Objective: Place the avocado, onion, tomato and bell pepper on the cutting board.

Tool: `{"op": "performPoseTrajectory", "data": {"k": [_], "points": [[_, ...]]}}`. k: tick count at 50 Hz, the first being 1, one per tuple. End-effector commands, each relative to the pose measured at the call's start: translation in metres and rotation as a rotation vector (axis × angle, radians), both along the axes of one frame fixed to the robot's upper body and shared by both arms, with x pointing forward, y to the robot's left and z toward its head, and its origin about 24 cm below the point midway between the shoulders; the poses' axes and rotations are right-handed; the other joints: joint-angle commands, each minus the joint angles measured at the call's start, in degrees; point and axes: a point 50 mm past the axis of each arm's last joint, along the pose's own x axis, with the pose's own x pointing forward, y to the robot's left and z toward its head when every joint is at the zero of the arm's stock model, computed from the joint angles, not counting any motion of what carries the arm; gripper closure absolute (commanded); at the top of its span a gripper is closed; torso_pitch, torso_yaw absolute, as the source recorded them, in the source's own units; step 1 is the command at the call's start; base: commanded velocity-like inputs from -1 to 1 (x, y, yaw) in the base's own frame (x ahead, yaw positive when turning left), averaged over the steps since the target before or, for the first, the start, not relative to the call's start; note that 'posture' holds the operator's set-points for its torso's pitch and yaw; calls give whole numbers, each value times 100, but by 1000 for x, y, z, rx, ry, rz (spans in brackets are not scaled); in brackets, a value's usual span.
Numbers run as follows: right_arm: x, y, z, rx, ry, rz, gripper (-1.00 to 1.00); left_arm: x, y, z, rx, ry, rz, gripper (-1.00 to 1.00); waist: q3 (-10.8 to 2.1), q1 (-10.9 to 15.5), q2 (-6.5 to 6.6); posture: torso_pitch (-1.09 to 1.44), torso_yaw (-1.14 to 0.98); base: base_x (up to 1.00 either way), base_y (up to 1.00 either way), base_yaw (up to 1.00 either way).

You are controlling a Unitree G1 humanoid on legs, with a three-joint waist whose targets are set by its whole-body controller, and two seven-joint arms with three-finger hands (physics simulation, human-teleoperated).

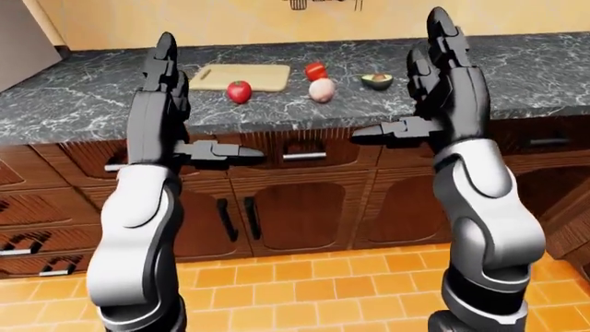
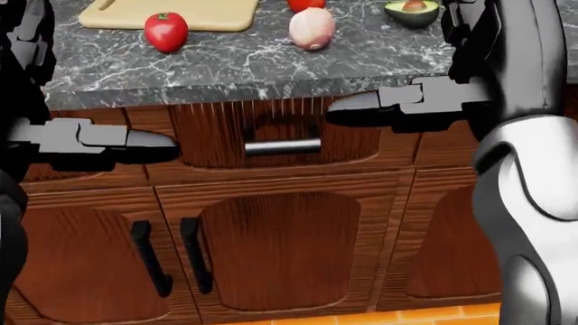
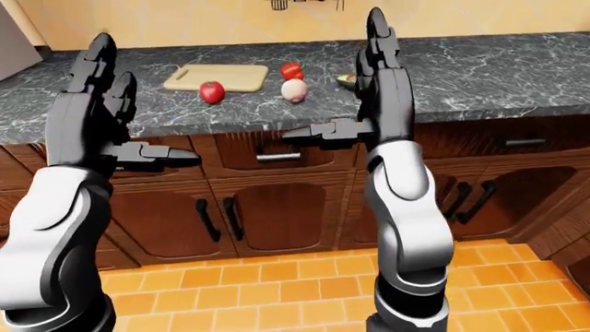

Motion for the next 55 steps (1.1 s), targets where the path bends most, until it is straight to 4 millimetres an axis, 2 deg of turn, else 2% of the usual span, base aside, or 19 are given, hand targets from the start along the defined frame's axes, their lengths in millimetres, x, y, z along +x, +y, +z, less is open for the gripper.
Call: {"op": "performPoseTrajectory", "data": {"k": [1,2,11,13,15,16,18,25,29,30,32,39,41,43,44,45,48,53,55], "points": [[-5,0,14,-10,-71,1,-100,-4,0,13,8,-69,8,-100,-162,-11,78,0,0,10,0,0],[-5,0,15,-9,-72,2,-100,-5,0,14,7,-71,8,-100,-121,-30,163,0,0,10,0,0],[-7,2,16,-14,-76,7,-100,-7,4,15,1,-73,22,-100,-180,23,-219,0,0,9,0,0],[-6,1,17,-13,-79,2,-100,-8,5,16,1,-76,25,-100,-210,37,-396,0,0,7,0,0],[-7,2,17,-25,-78,3,-100,-9,6,17,1,-78,30,-100,-284,48,-727,0,0,7,0,0],[-7,2,17,-23,-78,3,-100,-9,6,17,0,-78,31,-100,-224,10,-462,0,0,7,0,0],[-7,2,16,-25,-77,2,-100,-8,7,16,6,-77,35,-100,-209,8,-553,0,0,7,0,0],[-9,0,14,-27,-73,-2,-100,-8,5,15,7,-76,29,-100,-138,-8,-244,0,0,8,0,0],[-10,-2,14,-29,-75,-8,-100,-8,4,17,7,-79,27,-100,-207,-74,263,0,0,18,7,0],[-10,-1,15,-30,-76,-7,-100,-8,4,17,9,-80,29,-100,-156,-38,59,0,0,19,7,0],[-10,-2,14,-31,-75,-7,-100,-9,4,17,11,-80,28,-100,-107,-45,132,0,0,20,7,0],[-9,-2,14,-37,-80,-4,-100,-9,5,17,12,-82,32,-100,-4,30,-233,0,0,29,7,0],[-9,-1,15,-38,-82,-3,-100,-9,5,18,12,-84,33,-100,-27,69,-429,0,0,38,7,0],[-9,-1,14,-36,-81,-3,-100,-9,5,17,13,-83,31,-100,-168,62,-798,0,0,38,7,0],[-9,-1,14,-37,-80,-3,-100,-10,5,18,14,-84,33,-100,-55,6,-543,0,0,38,7,0],[-9,-1,15,-38,-82,-2,-100,-9,5,18,17,-82,33,-100,-55,64,-642,0,0,38,9,0],[-9,-1,17,-34,-83,-3,-100,-9,5,19,18,-81,35,-100,-107,9,-559,0,0,38,7,0],[-11,-3,18,-27,-89,-9,-100,-9,4,21,16,-84,27,-100,-46,-78,-232,0,0,38,8,0],[-11,-3,19,-29,-92,-12,-100,-10,4,22,17,-87,29,-100,-120,-117,26,0,0,39,10,0]]}}
